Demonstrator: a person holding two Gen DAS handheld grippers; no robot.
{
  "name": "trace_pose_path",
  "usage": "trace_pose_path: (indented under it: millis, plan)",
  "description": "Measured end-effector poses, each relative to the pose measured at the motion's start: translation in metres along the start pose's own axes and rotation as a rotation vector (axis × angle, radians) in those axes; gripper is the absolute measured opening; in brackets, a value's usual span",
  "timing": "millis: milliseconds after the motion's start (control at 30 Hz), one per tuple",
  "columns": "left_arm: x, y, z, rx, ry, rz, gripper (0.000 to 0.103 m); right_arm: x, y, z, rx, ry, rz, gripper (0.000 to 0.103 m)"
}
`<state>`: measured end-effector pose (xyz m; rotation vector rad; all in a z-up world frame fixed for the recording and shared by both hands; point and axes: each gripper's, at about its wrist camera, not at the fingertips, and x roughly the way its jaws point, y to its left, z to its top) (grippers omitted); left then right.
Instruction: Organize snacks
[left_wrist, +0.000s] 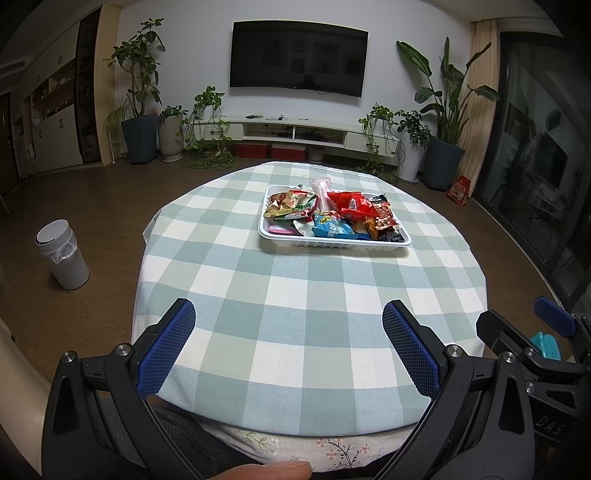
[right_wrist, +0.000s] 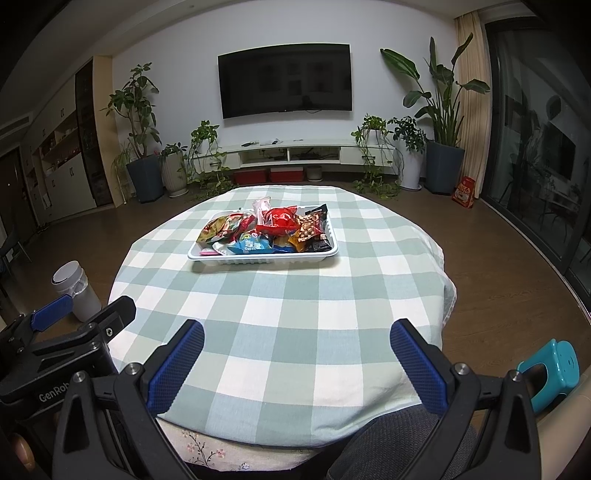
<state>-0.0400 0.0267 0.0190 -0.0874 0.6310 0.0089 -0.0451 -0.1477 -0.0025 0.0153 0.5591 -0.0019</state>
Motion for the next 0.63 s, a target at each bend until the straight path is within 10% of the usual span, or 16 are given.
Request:
trace_pose_path:
  millis: [633]
  plan:
    - [0.002, 0.000, -0.013, -0.005, 0.001, 0.021, 0.103, -0.001, 0.001, -0.002, 0.001, 0.004, 0.001, 0.103]
